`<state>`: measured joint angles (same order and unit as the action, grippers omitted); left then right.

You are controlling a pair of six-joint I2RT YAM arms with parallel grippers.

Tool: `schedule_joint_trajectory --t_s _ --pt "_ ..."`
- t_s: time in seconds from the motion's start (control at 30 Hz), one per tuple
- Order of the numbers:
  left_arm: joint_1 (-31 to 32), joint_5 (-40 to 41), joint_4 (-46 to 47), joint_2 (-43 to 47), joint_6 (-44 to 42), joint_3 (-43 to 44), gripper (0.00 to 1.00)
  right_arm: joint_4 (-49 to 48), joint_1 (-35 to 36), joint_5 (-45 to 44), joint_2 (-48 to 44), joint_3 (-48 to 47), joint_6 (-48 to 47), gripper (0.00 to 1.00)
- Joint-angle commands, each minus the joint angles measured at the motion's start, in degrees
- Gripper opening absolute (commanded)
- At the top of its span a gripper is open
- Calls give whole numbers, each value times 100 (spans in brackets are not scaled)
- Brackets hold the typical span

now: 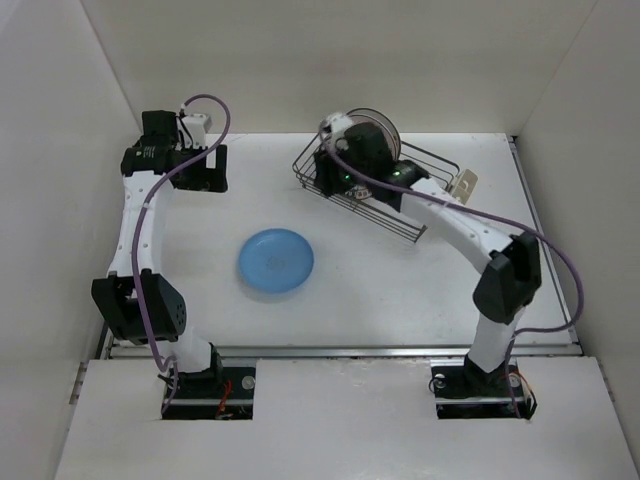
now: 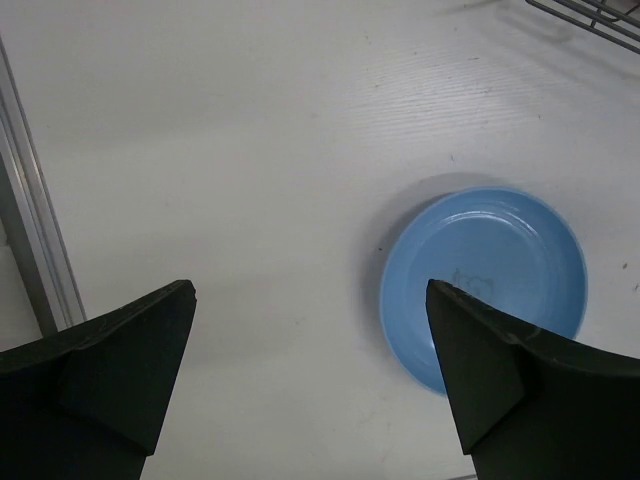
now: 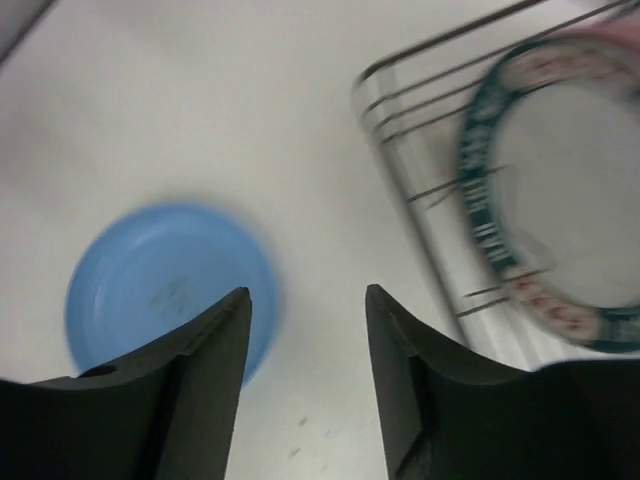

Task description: Unload the plates from the dish rack

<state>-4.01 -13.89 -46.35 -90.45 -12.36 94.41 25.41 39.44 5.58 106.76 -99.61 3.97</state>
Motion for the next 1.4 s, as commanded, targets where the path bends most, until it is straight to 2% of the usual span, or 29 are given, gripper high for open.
schedule_joint_trajectory --t_s 0.0,0.07,0.1,0.13,0.33,0.63,0.73,0.77,0.8,1.0,1.23,1.37 --pt "14 -139 -76 63 -230 200 100 -871 -533 -1576 -288 92 323 54" --pt "14 -140 -129 63 -232 148 100 -459 -796 -2311 -69 -345 386 45" --pt "67 -79 -129 63 -232 148 100 -327 -867 -2499 159 -496 438 34" --pt "67 -27 -129 63 -232 96 100 -248 -929 -2649 248 -602 438 31" --pt "67 316 -23 63 -162 -221 100 -194 -1202 -2914 617 -832 315 31" --pt "67 326 47 10 41 -406 100 -194 -1545 -2378 1136 -937 262 31" --pt "67 273 47 10 93 -406 100 -194 -1545 -2325 1286 -937 210 20" --pt "67 273 47 10 93 -406 100 -194 -1545 -2377 1286 -937 210 13" --pt "67 273 47 10 93 -406 100 -255 -1545 -2378 1286 -937 140 0" --pt "120 89 47 10 155 -616 100 -571 -1545 -2597 891 -631 -387 0" --pt "233 -211 -6 133 -29 -565 100 -906 -1422 -2773 -320 -454 -923 0" --pt "296 -403 -67 133 -91 -398 100 -766 -1308 -2264 -769 -506 -924 0"
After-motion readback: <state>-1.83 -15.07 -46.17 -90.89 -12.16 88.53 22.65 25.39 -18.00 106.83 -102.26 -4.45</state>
